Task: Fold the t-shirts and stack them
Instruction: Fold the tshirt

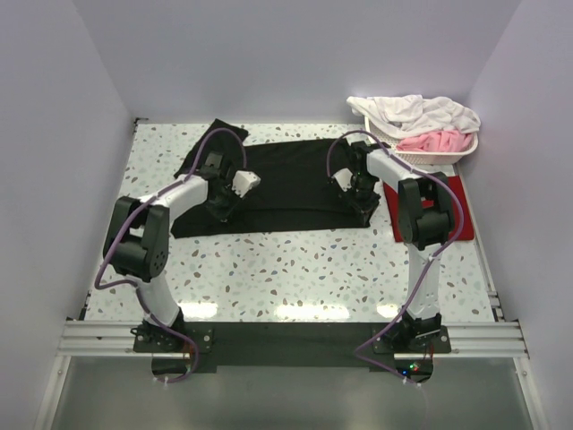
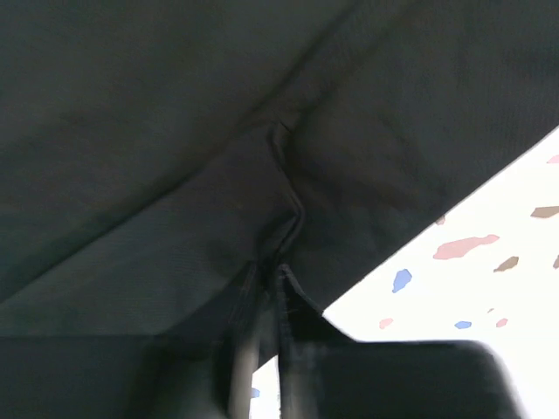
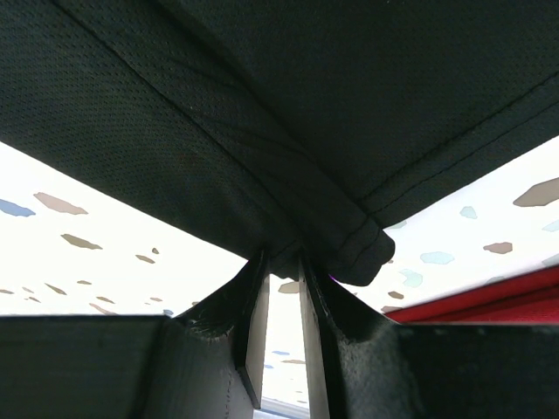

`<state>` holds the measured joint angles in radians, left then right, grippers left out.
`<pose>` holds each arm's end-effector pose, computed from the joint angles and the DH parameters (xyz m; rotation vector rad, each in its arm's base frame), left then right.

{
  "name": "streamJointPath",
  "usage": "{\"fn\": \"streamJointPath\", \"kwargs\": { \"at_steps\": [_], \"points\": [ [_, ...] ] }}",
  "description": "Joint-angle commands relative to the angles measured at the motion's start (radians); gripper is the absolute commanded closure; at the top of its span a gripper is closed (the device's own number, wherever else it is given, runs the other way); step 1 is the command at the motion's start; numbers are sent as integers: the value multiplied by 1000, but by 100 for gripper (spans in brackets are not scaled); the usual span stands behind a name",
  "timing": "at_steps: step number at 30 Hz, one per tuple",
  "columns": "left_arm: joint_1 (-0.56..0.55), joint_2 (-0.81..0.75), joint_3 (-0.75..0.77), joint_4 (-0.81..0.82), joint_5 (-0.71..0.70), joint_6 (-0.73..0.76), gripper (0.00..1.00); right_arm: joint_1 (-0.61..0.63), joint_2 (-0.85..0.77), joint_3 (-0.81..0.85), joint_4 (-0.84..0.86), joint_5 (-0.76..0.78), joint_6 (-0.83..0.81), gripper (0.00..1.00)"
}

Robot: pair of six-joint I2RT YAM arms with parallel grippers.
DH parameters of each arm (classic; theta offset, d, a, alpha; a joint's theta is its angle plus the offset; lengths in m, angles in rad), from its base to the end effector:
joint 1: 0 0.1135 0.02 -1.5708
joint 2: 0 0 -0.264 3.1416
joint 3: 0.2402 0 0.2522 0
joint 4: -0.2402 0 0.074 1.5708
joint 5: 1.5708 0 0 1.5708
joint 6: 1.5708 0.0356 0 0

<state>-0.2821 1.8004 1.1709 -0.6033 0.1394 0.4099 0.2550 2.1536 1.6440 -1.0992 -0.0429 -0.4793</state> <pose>0.3344 -0.1021 0.1718 0.9779 2.6145 -0.1641 0.3908 0.1034 0.1573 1.1144 -2.9011 -0.0728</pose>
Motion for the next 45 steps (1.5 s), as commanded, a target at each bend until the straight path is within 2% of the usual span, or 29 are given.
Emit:
{"fn": "streamJointPath", "kwargs": {
  "at_steps": [1,4,11,16,18,20,21,24,27,30,33,39,45],
  "points": [
    [-3,-10,58,51,-14,-8,90,1,-3,-1,12,14,15,75],
    [-5,-1,90,51,0,-5,100,1,-1,2,10,11,16,75],
    [-14,100,203,95,-33,12,100,1,0,2,9,6,19,75],
    [-17,142,248,163,-83,41,90,1,-11,-12,12,5,25,75],
    [-17,152,262,181,-101,30,89,3,-14,-21,15,3,27,75],
    [-16,162,285,195,-118,4,84,3,-17,-26,16,3,28,74],
    [-15,157,283,204,-136,-2,75,1,-20,-27,15,3,28,73],
    [-5,97,257,223,-136,-17,63,3,-26,-27,12,3,27,72],
    [46,15,222,151,-36,-33,53,3,-28,-16,4,3,27,70],
    [106,-36,201,5,86,0,53,1,-29,0,-4,-2,27,68],
    [145,-82,149,-99,123,33,53,3,-29,14,-13,-5,28,62],
    [149,-133,23,-107,66,58,51,9,-41,45,-39,-12,30,58],
    [149,-72,9,-73,26,59,51,15,-49,53,-48,-6,31,59]
  ]
}}
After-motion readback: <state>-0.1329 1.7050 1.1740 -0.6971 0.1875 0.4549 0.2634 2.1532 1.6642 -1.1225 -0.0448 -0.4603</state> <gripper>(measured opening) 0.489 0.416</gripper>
